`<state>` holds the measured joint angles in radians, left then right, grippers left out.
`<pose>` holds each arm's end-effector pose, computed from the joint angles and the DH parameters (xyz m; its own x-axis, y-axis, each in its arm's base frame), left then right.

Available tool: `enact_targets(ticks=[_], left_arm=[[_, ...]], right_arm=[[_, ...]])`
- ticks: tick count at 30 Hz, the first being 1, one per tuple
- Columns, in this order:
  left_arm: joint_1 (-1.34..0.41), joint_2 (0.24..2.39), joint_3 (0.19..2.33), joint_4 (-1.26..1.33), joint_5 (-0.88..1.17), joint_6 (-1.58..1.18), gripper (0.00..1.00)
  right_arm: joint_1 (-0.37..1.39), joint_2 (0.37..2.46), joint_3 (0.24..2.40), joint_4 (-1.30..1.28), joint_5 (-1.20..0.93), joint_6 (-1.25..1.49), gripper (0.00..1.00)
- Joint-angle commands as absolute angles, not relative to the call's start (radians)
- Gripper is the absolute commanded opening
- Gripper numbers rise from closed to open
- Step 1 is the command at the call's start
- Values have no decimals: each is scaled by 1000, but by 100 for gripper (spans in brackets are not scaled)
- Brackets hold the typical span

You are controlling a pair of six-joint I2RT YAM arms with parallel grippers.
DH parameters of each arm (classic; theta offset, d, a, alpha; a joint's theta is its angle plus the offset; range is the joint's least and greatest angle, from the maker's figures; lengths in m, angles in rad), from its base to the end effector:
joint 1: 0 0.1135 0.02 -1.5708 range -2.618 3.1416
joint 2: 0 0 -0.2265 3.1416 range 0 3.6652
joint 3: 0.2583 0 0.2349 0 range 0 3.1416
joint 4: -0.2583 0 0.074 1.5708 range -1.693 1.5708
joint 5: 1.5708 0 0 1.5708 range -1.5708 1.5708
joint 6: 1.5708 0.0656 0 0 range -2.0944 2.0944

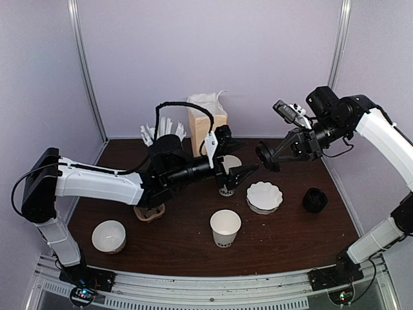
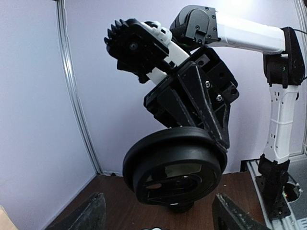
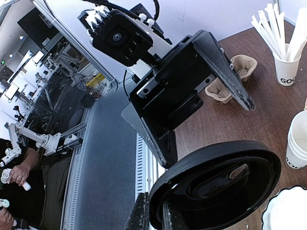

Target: Pack the takeout coffee

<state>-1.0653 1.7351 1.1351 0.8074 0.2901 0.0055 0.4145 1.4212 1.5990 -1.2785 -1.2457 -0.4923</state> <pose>0.1832 -0.3698 0.2864 0.1051 -0.1790 -0.9782 0.9734 0.2201 0.0643 0.1966 0.1544 0.3520 -0.4726 -0.3729 -0.7985 -0.8453 -0.0644 0.5304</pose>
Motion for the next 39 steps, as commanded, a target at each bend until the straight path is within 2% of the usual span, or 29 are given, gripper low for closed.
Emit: enact_targets(ticks=[1, 17, 31, 33, 36, 39], left_arm=[[-1099, 1763, 1176, 842, 257, 76, 84], [-1150, 1886, 1272, 928, 132, 113, 85], [-1152, 1887, 1270, 976, 121, 63, 77], [-1152, 1874, 1261, 965, 121, 62, 77], [-1152, 1843, 1239, 919, 105, 62, 76], [-1152, 1793, 1204, 833, 76, 63, 76]], right_arm=[[419, 1401, 1593, -1257, -1280, -475, 7], [419, 1382, 1572, -1235, -1292, -449, 7], [419, 1367, 1537, -1204, -1265, -437, 11], [417, 1365, 1541, -1207, -1256, -437, 16], [410, 1364, 1576, -1248, -1197, -474, 39], [373, 1344, 1621, -1313, -1096, -539, 52]])
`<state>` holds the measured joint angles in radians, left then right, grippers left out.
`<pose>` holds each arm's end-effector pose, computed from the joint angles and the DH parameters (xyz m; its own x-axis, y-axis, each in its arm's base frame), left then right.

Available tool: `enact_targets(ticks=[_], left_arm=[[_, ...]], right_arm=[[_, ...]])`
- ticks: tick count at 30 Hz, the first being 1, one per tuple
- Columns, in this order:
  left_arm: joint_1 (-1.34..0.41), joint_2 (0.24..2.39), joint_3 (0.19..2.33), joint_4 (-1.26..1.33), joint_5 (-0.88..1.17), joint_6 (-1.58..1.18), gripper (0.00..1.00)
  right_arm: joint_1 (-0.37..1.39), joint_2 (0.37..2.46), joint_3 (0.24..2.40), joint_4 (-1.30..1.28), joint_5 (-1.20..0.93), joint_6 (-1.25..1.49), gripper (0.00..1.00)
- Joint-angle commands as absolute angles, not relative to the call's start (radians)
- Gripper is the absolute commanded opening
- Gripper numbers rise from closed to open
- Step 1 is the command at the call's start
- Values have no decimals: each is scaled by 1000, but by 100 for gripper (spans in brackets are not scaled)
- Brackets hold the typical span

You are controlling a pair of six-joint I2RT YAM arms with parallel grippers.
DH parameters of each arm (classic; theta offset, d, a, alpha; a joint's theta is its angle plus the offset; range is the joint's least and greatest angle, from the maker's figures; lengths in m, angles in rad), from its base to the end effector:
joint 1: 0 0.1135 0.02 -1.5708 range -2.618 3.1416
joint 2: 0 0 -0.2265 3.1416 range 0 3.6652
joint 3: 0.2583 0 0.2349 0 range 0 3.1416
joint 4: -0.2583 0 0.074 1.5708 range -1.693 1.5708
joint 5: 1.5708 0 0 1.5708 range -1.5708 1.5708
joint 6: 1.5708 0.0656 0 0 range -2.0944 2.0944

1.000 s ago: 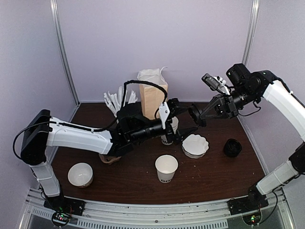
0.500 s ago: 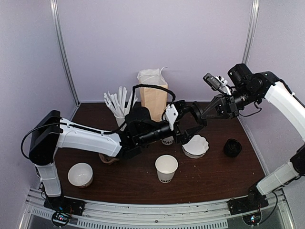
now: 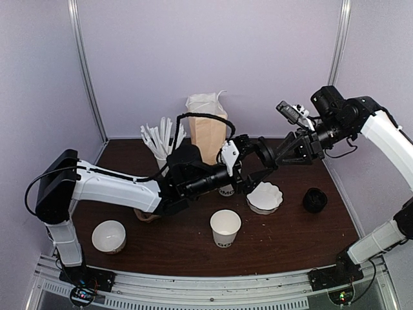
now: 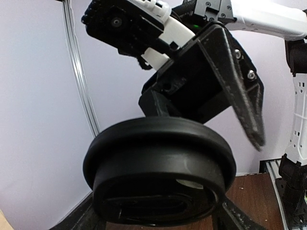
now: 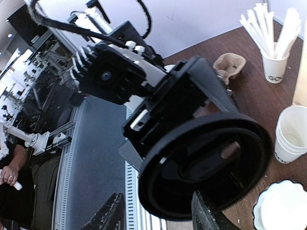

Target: Pack the takeout coffee

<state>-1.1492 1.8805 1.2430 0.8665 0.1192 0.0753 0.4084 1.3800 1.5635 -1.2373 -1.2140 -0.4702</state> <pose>0.1741 -0.4072 0.2739 0.1644 -0.1839 -0.9691 0.9437 0.3154 0.1002 0.1934 0.1507 0.3521 -0.4558 -0.3697 -0.8097 -0.8640 -0.0346 0.5022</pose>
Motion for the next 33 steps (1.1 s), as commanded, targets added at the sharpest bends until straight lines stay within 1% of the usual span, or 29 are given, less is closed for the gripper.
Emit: enact_targets(ticks=[1, 5, 6, 10, 14, 17, 21, 26, 31, 33], left_arm=[[-1152, 1769, 1198, 777, 61, 67, 76], [-1152, 1667, 1187, 514, 16, 83, 76], [-1151, 1641, 1196, 431, -23, 83, 76], [-1152, 1548, 1232, 90, -75, 63, 75], [-1151, 1492, 1297, -227, -72, 61, 74], [-1152, 1479, 1376, -430, -65, 45, 74], [-1152, 1490, 1455, -671, -39, 40, 73], [-1152, 1521, 1515, -879, -43, 48, 73], [-1152, 1573, 1536, -971, -1, 64, 74], [-1152, 1606, 1550, -983, 50, 59, 73]], right_arm=[[354, 1332, 1629, -1327, -1072, -553, 56], [259, 1281, 1631, -1341, -1024, -598, 64], [241, 1271, 1628, -1343, -1008, -610, 64], [220, 1247, 1585, -1305, -936, -623, 65], [220, 1221, 1499, -1242, -854, -620, 65], [219, 1206, 1443, -1197, -792, -619, 65], [222, 1214, 1389, -1179, -760, -646, 65], [238, 1211, 1308, -1140, -739, -646, 64], [274, 1208, 1274, -1122, -736, -630, 64], [284, 1203, 1256, -1104, -737, -622, 64]])
